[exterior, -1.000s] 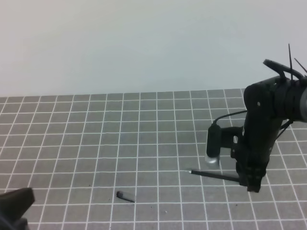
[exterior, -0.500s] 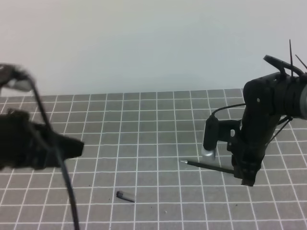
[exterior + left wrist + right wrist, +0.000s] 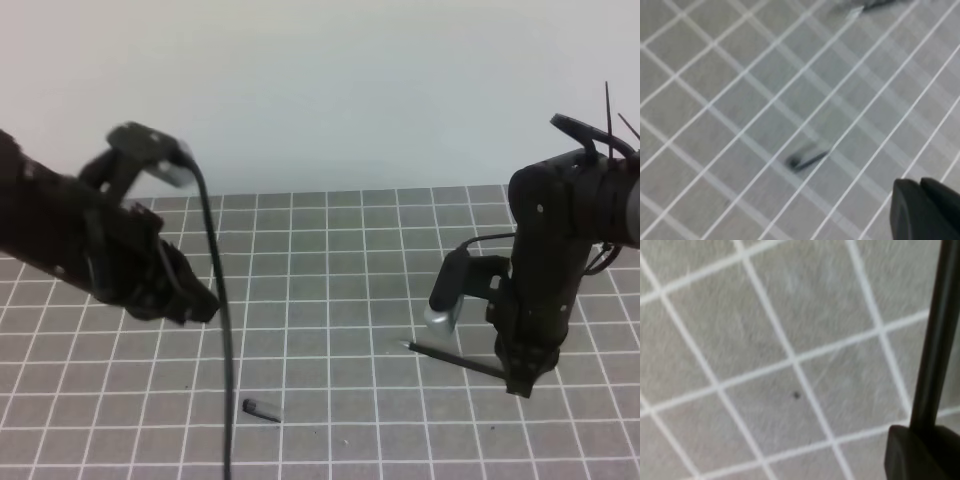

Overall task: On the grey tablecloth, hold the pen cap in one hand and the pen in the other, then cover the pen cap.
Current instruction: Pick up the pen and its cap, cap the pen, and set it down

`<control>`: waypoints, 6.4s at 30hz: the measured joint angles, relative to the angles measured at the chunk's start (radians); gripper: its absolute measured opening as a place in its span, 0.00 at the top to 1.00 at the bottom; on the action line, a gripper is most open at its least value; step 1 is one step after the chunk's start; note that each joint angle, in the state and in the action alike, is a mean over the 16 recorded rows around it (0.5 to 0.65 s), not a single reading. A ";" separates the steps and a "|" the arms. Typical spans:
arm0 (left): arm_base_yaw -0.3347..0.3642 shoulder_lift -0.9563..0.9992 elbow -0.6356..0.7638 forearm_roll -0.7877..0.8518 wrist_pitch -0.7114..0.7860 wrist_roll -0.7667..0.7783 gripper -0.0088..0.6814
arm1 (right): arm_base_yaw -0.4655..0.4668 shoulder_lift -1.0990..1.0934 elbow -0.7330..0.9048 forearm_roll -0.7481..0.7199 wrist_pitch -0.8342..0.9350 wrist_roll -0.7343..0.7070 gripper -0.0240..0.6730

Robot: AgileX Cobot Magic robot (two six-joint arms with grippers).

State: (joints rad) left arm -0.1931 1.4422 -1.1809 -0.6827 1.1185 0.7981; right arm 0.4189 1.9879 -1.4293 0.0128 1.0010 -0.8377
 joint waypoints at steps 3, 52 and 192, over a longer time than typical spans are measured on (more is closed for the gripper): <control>-0.056 0.043 -0.012 0.084 -0.011 0.010 0.80 | 0.000 0.000 0.000 -0.001 0.049 0.015 0.87; -0.415 0.348 0.104 0.704 -0.409 0.439 0.49 | -0.200 -0.139 0.000 0.203 0.202 0.078 0.87; -0.523 -0.632 0.915 0.962 -1.315 0.326 0.99 | 0.210 -0.447 0.394 0.926 0.202 0.192 0.87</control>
State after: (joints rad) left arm -0.7162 0.8099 -0.2662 0.2789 -0.1963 1.1243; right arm 0.6292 1.5404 -1.0355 0.9391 1.2034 -0.6452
